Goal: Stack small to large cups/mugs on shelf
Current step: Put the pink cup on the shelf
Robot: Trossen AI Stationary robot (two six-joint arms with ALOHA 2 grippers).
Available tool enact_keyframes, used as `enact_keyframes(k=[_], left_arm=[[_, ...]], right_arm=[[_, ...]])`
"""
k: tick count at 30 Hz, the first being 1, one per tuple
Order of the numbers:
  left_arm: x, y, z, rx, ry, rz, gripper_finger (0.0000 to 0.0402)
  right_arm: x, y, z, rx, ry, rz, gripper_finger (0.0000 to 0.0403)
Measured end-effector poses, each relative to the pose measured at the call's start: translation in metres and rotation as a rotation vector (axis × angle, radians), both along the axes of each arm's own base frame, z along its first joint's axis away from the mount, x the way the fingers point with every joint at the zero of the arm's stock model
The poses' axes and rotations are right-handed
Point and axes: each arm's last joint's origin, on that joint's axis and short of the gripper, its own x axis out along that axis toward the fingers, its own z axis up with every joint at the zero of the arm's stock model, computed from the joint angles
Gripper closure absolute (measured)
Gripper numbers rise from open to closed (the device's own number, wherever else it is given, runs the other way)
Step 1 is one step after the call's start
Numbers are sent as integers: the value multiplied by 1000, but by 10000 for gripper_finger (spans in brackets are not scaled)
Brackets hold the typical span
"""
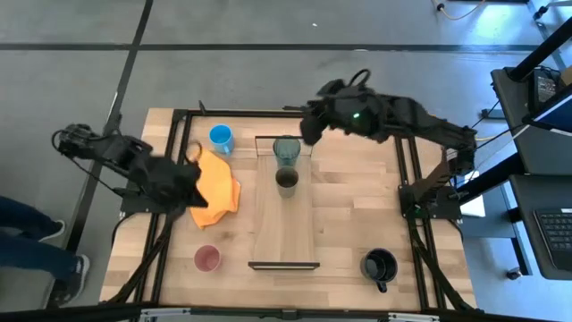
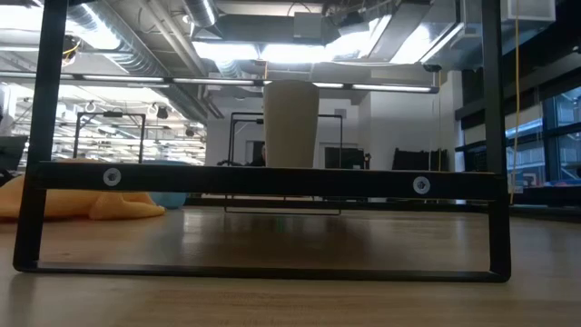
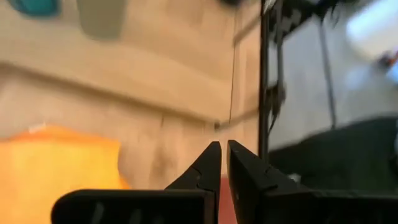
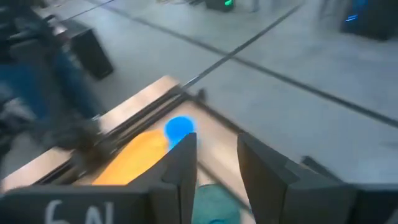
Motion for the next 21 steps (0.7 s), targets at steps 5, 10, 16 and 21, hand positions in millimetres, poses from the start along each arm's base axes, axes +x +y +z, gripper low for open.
enact_keyframes(k=[5, 10, 16, 21], left_arm=[[-3, -25, -14, 93, 133, -67, 380], [-12, -48, -30, 161, 197, -44, 380], [-16, -71, -62, 125, 201, 10, 380], [-5, -93, -74, 88, 153, 32, 369]], right_arm=[[-19, -8, 10, 4, -20, -63, 286], [-26, -8, 12, 5, -13, -71, 286], [-28, -8, 8, 13, 27, -61, 286], [-28, -7, 6, 31, 49, -34, 286]])
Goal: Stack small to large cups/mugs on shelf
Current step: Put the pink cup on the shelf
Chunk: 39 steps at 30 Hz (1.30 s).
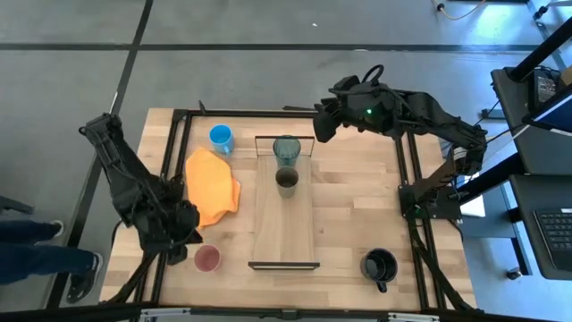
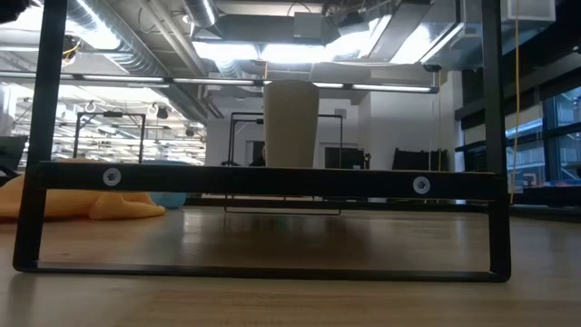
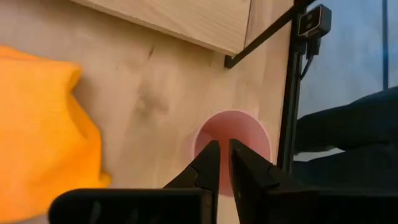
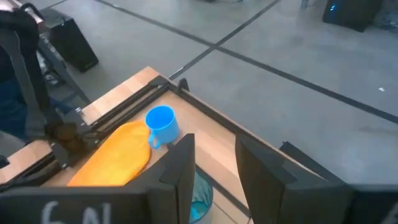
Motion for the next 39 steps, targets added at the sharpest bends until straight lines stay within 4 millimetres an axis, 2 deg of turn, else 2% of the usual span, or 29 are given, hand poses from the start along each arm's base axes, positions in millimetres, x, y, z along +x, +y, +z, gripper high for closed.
enact_keyframes(k=[7, 10, 30, 39], left_arm=[[10, -17, -15, 51, 107, 19, 308], [11, -23, -21, 71, 134, 7, 295], [16, -37, -42, 173, 207, -17, 295], [21, -44, -57, 241, 255, -9, 295]], right_arm=[[-1, 0, -2, 2, 20, 5, 286], [-1, 0, -2, 2, 21, 8, 286], [-1, 0, -2, 3, 31, 13, 286], [-2, 0, -4, 5, 49, 14, 286]])
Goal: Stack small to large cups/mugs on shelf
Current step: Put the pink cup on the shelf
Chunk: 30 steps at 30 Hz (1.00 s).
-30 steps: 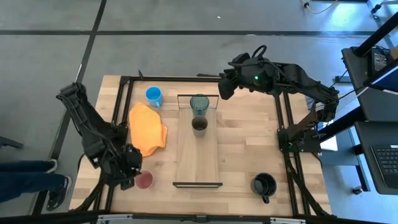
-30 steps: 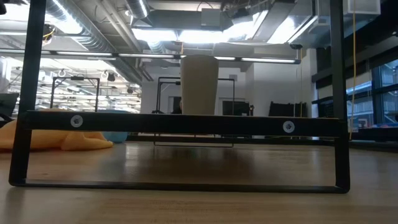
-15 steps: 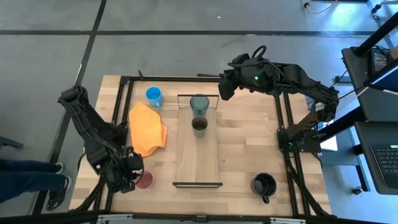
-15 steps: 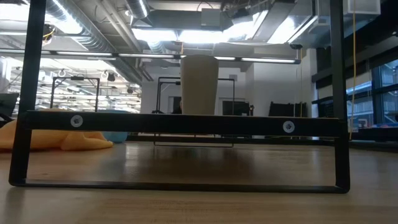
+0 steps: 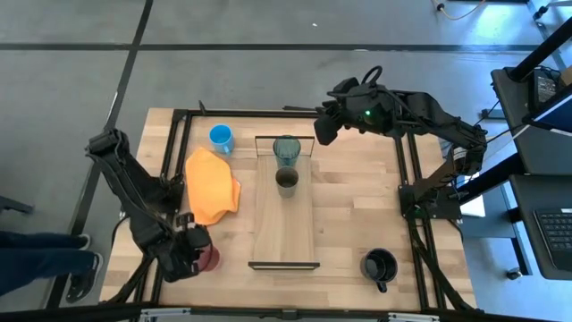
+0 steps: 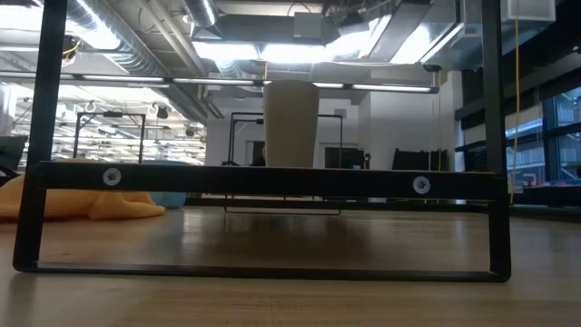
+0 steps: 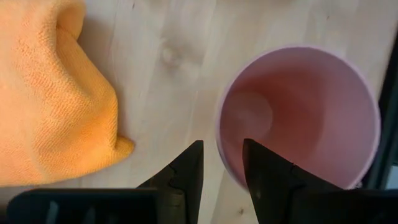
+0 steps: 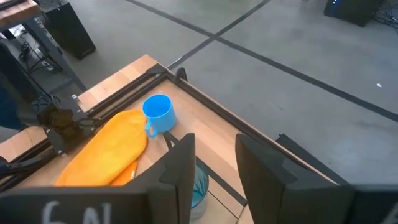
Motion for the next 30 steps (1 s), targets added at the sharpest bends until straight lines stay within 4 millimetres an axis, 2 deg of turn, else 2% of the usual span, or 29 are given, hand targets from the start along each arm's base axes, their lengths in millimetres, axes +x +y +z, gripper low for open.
enact_keyframes(k=[6, 12, 16, 22, 26, 30], left_arm=[[2, -3, -8, 29, 17, 18, 295], [6, 3, -8, 41, 24, 77, 303], [10, 8, -7, 56, 22, 102, 330], [15, 14, -7, 70, 23, 131, 389], [18, 17, -4, 58, 16, 149, 393], [17, 30, 7, 22, -1, 186, 398]], right_arm=[[-1, 0, -2, 4, 18, 0, 286], [-1, 0, -2, 3, 26, 1, 286], [-2, 0, -3, 3, 34, 1, 286], [-2, 0, -3, 4, 46, 2, 286], [-3, 1, -5, 26, 64, 24, 286], [-4, 2, -7, 36, 86, 34, 286]])
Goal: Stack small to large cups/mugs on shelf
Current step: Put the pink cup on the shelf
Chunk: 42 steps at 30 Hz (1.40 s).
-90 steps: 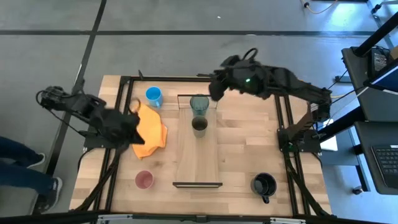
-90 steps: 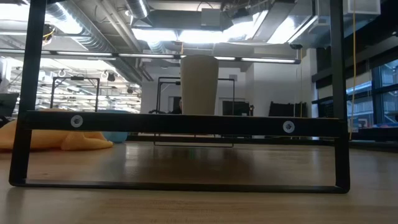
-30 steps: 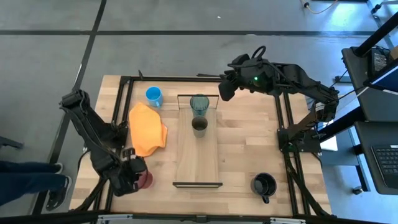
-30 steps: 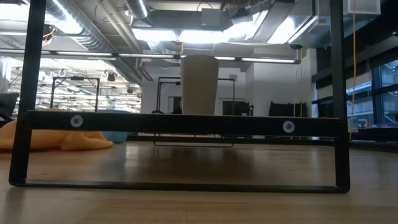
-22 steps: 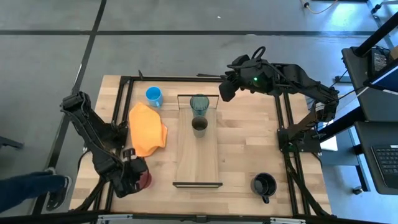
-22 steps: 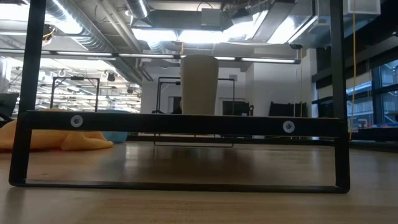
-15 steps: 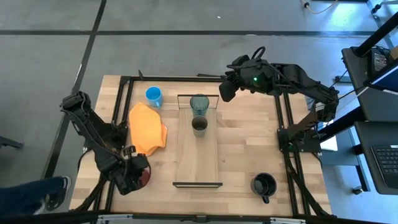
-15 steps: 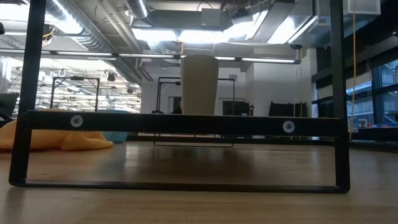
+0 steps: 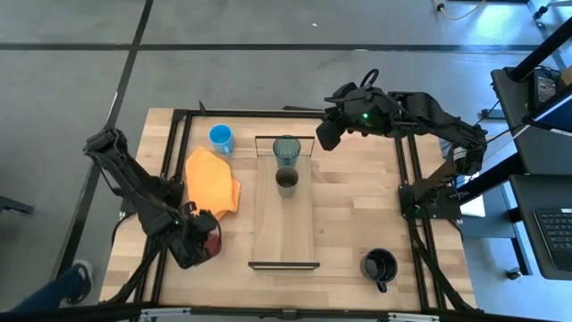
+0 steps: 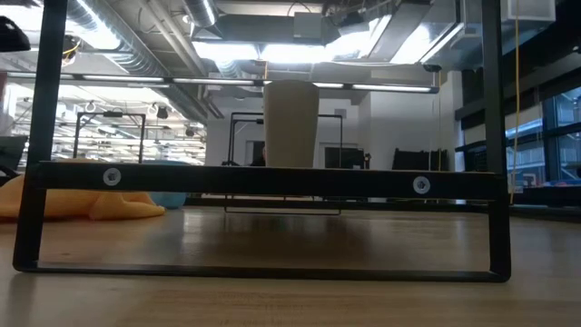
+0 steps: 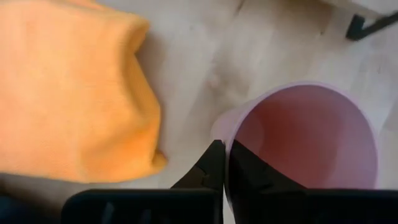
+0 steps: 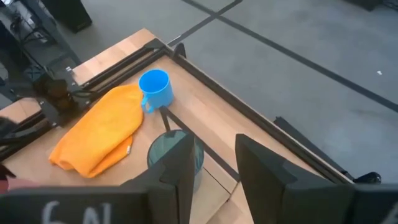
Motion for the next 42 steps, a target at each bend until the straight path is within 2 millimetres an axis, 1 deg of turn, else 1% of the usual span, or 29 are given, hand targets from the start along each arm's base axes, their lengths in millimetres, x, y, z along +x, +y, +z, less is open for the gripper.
enact_keyframes(k=[7, 10, 13, 16, 20, 24, 27, 29, 33, 37, 42], left_arm=[[-5, 38, 35, -121, -129, 117, 399], [-4, 53, 43, -144, -168, 164, 400], [0, 66, 46, -141, -184, 203, 400], [8, 78, 46, -136, -185, 243, 400], [22, 96, 49, -137, -234, 285, 401], [32, 115, 60, -119, -263, 316, 401], [42, 126, 71, -95, -280, 320, 401], [51, 131, 77, -78, -284, 312, 401], [72, 136, 82, -69, -257, 265, 401], [90, 137, 86, -65, -235, 216, 401], [107, 135, 93, -87, -236, 200, 401]], right_arm=[[-1, 2, 0, 39, 3, 53, 286], [-3, 4, 0, 67, 4, 83, 286], [-7, 7, 1, 82, 10, 75, 286], [-17, 10, 3, 55, 19, 12, 286], [-36, 13, 9, 33, 1, -97, 286], [-54, 17, 12, 27, -11, -187, 286], [-62, 21, 10, 34, 5, -232, 286], [-65, 23, 9, 32, 15, -257, 286], [-64, 28, 4, 22, 20, -284, 286], [-64, 32, -5, 30, 31, -309, 286], [-70, 31, -19, 61, 43, -361, 286]])
